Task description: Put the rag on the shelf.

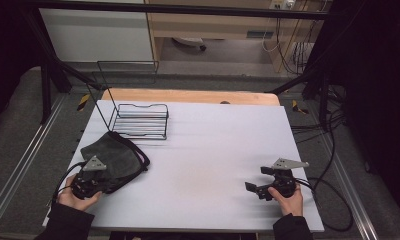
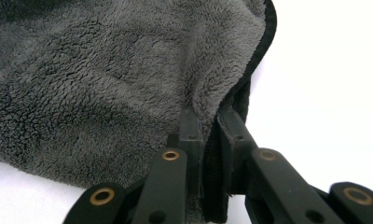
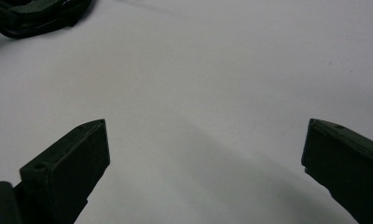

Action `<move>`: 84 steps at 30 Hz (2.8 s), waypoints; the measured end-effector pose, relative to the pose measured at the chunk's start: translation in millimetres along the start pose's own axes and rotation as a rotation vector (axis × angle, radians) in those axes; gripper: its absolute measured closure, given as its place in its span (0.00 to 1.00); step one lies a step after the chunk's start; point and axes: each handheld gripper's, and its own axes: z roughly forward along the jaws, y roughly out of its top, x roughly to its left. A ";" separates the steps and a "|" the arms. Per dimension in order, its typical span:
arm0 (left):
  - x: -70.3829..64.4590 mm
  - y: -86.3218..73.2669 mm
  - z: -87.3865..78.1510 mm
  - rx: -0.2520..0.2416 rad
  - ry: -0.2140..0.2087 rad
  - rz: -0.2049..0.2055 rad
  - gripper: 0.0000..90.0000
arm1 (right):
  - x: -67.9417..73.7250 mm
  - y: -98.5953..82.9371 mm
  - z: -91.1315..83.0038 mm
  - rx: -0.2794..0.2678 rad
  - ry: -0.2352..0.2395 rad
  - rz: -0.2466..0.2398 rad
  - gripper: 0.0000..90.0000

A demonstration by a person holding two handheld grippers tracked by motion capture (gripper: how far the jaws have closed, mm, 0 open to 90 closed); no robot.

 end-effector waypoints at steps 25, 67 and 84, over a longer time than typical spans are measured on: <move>-26.6 36.9 20.1 -0.081 -0.025 0.020 0.52 | 0.0 0.3 1.5 -0.001 0.003 0.006 0.02; -30.6 45.4 22.1 -0.145 -0.078 -0.076 0.89 | 0.0 0.0 1.7 0.004 0.010 0.003 0.02; -90.4 55.7 37.3 -0.117 -0.258 0.033 0.89 | 0.6 -0.4 2.5 0.006 0.009 0.006 0.02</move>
